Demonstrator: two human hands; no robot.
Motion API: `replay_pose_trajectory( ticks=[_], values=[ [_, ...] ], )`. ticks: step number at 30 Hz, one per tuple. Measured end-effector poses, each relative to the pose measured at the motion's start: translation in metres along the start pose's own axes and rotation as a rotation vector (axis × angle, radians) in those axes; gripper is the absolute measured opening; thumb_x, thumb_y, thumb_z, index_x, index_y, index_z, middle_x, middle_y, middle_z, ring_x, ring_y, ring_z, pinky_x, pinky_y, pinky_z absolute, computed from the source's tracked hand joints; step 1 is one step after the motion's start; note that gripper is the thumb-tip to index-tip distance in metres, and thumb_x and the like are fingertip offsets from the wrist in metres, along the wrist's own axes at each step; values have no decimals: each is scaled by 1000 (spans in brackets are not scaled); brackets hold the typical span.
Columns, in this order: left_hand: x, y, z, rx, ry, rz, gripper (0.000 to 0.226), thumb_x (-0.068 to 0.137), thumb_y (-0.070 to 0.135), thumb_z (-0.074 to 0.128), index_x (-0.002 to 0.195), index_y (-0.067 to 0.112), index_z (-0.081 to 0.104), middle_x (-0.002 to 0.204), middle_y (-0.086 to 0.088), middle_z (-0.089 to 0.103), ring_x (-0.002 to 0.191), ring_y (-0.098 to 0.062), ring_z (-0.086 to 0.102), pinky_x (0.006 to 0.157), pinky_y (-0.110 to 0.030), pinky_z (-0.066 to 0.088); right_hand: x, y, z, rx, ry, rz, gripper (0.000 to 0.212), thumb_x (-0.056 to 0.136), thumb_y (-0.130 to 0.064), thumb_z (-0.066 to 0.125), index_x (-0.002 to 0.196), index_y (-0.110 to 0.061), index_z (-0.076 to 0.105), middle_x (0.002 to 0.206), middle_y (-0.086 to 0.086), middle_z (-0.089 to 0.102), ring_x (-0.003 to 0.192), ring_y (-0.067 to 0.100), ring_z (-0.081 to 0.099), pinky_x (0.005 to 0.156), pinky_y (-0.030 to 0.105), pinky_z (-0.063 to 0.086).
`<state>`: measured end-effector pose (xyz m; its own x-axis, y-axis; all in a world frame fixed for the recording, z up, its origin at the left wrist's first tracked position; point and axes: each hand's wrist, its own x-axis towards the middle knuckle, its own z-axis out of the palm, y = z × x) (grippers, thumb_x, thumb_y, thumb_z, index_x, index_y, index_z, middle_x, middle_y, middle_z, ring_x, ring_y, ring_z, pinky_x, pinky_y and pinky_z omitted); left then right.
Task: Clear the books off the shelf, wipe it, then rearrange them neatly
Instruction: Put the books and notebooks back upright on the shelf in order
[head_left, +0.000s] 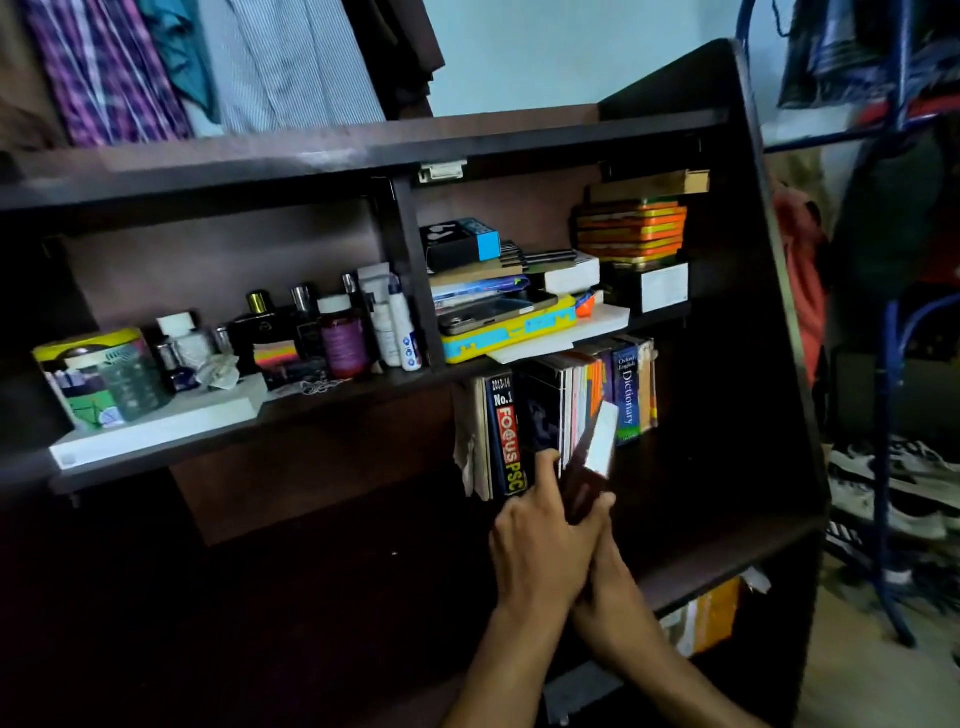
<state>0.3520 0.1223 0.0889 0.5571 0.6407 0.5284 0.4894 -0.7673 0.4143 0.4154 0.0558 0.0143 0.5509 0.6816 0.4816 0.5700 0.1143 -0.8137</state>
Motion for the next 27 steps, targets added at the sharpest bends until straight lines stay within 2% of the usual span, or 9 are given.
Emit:
replay_pose_trajectory(
  ticks=[3, 5, 9, 12, 15, 20, 22, 25, 27],
  values=[
    [16, -7, 3, -199, -4, -50, 65, 81, 75, 61, 134, 40, 46, 105, 9, 74, 98, -14, 70, 82, -31, 52, 17, 4, -2, -16, 55, 21, 88, 83, -51, 63, 156, -47, 12, 146, -15, 42, 126, -1, 55, 98, 26, 50],
    [21, -28, 16, -415, -96, -35, 66, 79, 72, 65, 136, 46, 48, 111, 14, 73, 96, -2, 70, 86, -29, 57, 31, 11, -9, -57, 55, 37, 82, 90, -47, 61, 158, -36, 16, 149, -7, 46, 126, 13, 59, 98, 39, 54],
    [21, -92, 54, -286, -199, 54, 55, 94, 62, 55, 146, 50, 41, 146, 12, 55, 131, -7, 54, 104, -21, 44, 63, 30, -15, -224, -8, 68, 67, 99, -34, 55, 153, -36, 16, 143, 4, 56, 118, 30, 63, 85, 31, 49],
    [25, -118, 74, -284, -206, -30, 67, 98, 50, 57, 155, 46, 22, 160, 10, 37, 142, -9, 42, 107, -20, 34, 84, 39, -15, -249, -76, 59, 71, 100, -27, 56, 154, -37, 11, 140, 1, 58, 117, 22, 63, 87, 27, 49],
    [26, -123, 85, -243, -256, 44, 76, 97, 50, 60, 155, 52, 12, 161, 18, 29, 141, -4, 40, 113, -25, 36, 100, 50, -14, -271, -80, 101, 68, 102, -27, 55, 154, -27, 10, 131, 5, 62, 109, 23, 67, 78, 27, 49],
    [25, -131, 89, -351, -242, -33, 78, 95, 42, 68, 155, 50, 19, 153, 14, 44, 121, 3, 55, 100, -20, 42, 103, 65, 1, -329, 31, 106, 63, 103, -32, 53, 153, -18, 17, 135, 13, 61, 110, 39, 66, 83, 48, 56],
    [26, -133, 91, -344, -237, -41, 79, 94, 41, 69, 156, 46, 20, 151, 12, 47, 121, 1, 56, 100, -23, 45, 103, 69, 1, -333, 21, 87, 63, 104, -34, 52, 154, -21, 16, 139, 10, 59, 114, 35, 64, 86, 47, 56],
    [26, -133, 92, -354, -245, -52, 76, 94, 42, 69, 155, 45, 24, 149, 9, 50, 122, 1, 56, 103, -29, 48, 104, 69, -1, -280, 17, 64, 64, 103, -37, 53, 155, -27, 17, 149, 1, 50, 125, 23, 58, 93, 37, 51],
    [26, -132, 90, -377, -242, -67, 73, 94, 40, 70, 152, 49, 26, 146, 8, 52, 118, 1, 57, 103, -30, 49, 104, 69, -1, -276, 10, 43, 63, 102, -38, 55, 153, -32, 18, 149, -3, 48, 125, 20, 58, 94, 41, 54]
  ],
)
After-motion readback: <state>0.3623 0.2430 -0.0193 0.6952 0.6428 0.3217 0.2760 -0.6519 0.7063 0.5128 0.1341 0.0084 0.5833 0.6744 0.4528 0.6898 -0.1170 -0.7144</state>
